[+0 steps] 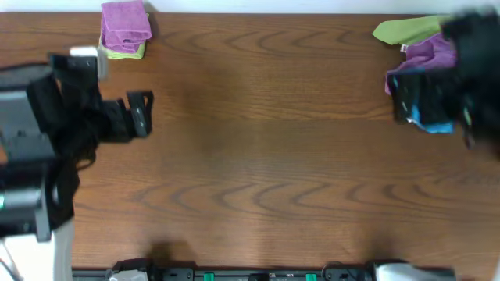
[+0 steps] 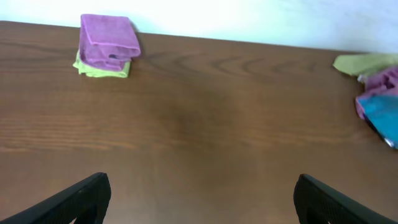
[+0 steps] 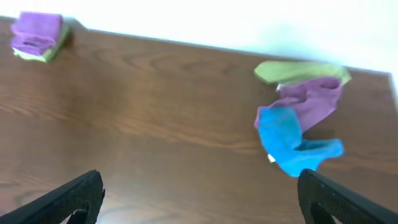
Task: Fold the cloth
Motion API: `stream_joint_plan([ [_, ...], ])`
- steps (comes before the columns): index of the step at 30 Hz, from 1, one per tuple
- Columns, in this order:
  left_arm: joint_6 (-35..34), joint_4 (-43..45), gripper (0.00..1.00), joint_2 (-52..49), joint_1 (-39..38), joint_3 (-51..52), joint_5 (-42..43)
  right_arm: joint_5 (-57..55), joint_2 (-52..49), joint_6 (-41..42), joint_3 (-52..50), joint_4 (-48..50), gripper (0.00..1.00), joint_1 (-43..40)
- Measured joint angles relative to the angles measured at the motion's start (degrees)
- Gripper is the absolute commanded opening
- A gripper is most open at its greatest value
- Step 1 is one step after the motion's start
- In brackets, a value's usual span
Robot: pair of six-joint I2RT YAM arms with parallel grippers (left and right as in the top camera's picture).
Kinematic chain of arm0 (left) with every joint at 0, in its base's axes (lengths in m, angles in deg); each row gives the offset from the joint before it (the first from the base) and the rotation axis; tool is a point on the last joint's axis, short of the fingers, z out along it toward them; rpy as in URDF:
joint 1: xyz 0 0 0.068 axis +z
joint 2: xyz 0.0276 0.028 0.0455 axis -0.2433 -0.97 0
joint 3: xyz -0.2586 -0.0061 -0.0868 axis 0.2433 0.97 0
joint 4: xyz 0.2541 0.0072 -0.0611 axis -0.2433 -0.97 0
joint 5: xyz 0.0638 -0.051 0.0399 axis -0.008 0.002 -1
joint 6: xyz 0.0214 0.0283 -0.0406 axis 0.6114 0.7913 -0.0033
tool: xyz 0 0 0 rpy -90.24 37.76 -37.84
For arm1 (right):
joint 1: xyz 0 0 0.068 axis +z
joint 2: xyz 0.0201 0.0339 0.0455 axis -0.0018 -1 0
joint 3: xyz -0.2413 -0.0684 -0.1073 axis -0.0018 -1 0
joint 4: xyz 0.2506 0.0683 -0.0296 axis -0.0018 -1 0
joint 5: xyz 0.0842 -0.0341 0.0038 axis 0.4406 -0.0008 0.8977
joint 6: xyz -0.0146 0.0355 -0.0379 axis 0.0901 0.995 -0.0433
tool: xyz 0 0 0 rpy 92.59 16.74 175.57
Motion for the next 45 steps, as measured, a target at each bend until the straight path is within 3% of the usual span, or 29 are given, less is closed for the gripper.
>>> stream_joint_plan([
  [6, -0.04, -4.35, 0.95, 12.04, -1.03, 4.22, -0.35, -0.26, 20.9, -1.05, -14.43, 2.6, 0.99, 0.04],
  [10, -0.66, -4.15, 0.95, 19.34, -1.07, 9.62, -0.04, -0.33, 28.98, -1.36, -21.64, 4.66, 0.99, 0.04],
  [21, -1.4, -3.13, 0.95, 21.73, -1.07, 10.56, 0.28, -0.76, 30.45, -1.4, -23.61, -3.04, 0.99, 0.04],
  [34, -0.87, -8.35, 0.95, 21.73, -1.11, 10.69, -2.64, -1.16, 30.45, -1.4, -23.76, -8.33, 0.99, 0.04],
  [38, 2.14, -2.82, 0.95, 22.77, -1.7, 14.67, -4.42, -1.16, 30.45, -1.4, -23.78, -8.33, 0.99, 0.04],
  [45, 5.11, 13.62, 0.95, 33.55, -2.27, 36.39, -4.39, -1.2, 30.45, -1.4, -23.8, -8.35, 0.99, 0.04],
])
